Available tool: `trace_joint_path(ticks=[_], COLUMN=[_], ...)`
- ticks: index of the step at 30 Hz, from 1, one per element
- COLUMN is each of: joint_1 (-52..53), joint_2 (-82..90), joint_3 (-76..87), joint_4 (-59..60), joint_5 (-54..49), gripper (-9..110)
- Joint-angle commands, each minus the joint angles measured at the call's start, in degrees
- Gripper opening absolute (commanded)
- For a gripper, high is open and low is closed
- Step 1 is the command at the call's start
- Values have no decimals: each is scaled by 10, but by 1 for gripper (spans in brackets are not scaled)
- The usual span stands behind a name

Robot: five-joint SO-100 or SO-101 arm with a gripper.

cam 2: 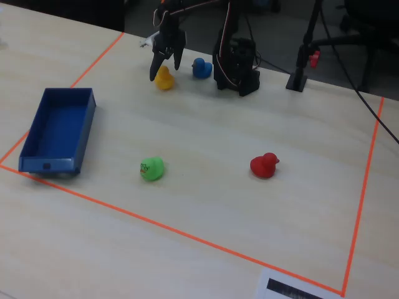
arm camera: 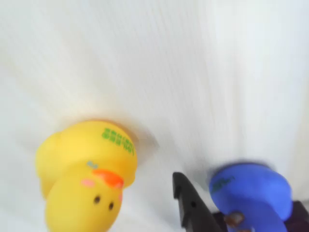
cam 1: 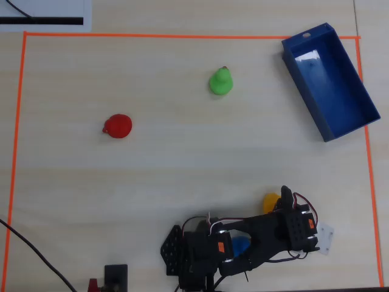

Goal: Grasp yellow duck and put it into box.

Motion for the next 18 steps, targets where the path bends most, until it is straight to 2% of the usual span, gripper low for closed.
trace_joint_path(ticks=[1, 3, 4, 6, 9, 18], joint_1=[-7, -10, -12, -13, -15, -8], joint_2=[-7, -17, -22, -29, -38, -42], joint_3=[-2, -5, -6, -11, -20, -31], joint_4=[-17, -18, -18, -31, -53, -92], joint_5=[-29, -62, -101, -103, -104, -105], gripper=[42, 35, 26, 11, 1, 0])
